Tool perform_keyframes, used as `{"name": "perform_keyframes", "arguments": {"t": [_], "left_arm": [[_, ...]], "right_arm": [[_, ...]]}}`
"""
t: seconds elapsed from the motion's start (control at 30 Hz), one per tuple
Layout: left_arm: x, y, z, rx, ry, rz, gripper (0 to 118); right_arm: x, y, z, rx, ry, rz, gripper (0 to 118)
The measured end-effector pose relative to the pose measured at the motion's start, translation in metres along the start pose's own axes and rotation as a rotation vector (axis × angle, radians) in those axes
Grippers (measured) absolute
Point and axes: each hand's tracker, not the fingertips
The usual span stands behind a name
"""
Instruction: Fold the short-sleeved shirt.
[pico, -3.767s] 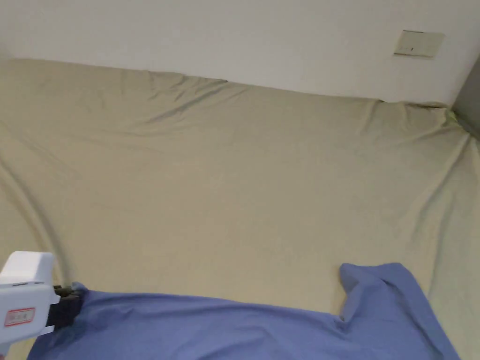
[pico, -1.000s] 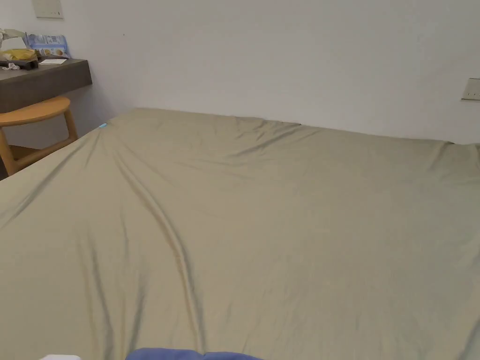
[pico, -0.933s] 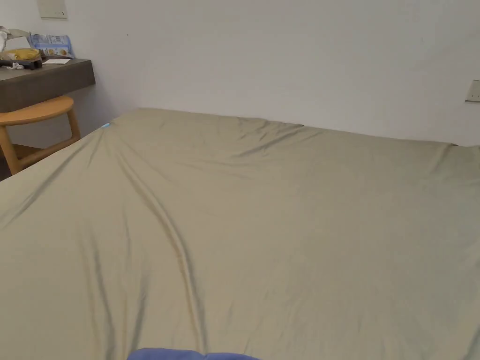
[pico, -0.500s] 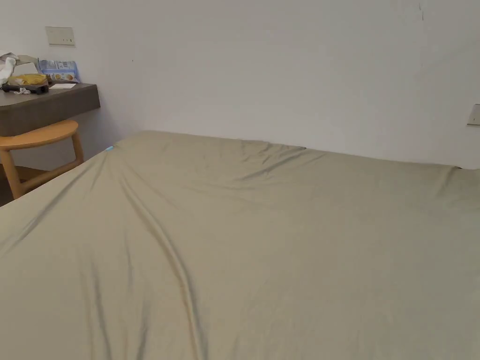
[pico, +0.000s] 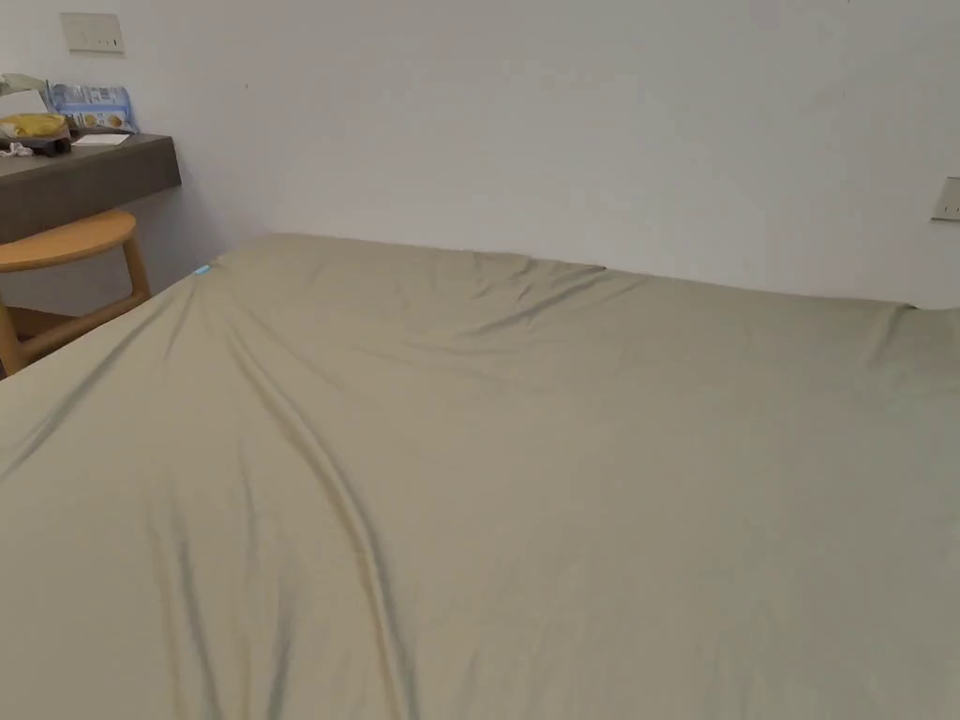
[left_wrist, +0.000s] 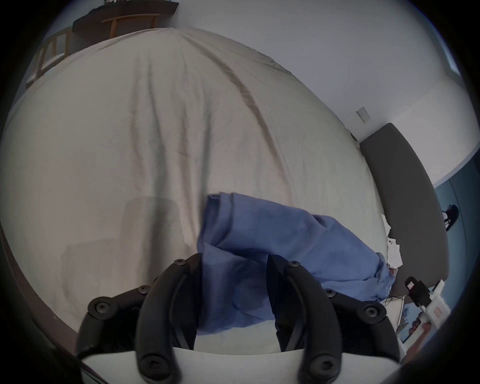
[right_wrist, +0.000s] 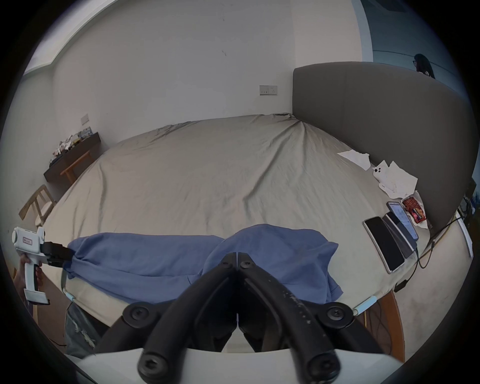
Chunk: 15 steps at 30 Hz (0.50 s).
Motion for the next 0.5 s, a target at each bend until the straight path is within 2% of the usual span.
{"name": "perform_keyframes", "arguments": {"t": [0.13, 0.17, 0.2, 0.23, 0.27, 0.4, 0.5], "left_arm": [[0.007, -0.005, -0.013, -0.005, 0.039, -0.049, 47], [0.007, -0.004, -0.013, 0.004, 0.048, -0.039, 39], [0.008, -0.003, -0.012, 0.009, 0.07, -0.021, 23], [0.006, -0.002, -0.013, 0.014, 0.088, 0.007, 12], [0.004, -0.001, -0.013, 0.002, 0.054, 0.051, 11], [0.013, -0.003, 0.001, 0.016, 0.033, 0.032, 10], [0.003, 0.003, 0.027, 0.105, -0.095, 0.177, 10]], "right_arm": [[0.001, 0.001, -0.004, -0.008, -0.001, -0.005, 2], [0.0, 0.001, -0.003, -0.008, 0.006, -0.004, 2], [-0.001, 0.0, -0.002, -0.006, 0.014, -0.002, 2], [-0.002, 0.0, -0.001, -0.006, 0.022, -0.002, 2], [-0.002, -0.001, 0.0, -0.005, 0.035, -0.004, 2], [0.001, -0.003, -0.001, -0.012, 0.037, -0.019, 2], [0.005, -0.004, 0.0, -0.018, 0.015, -0.028, 2]]}}
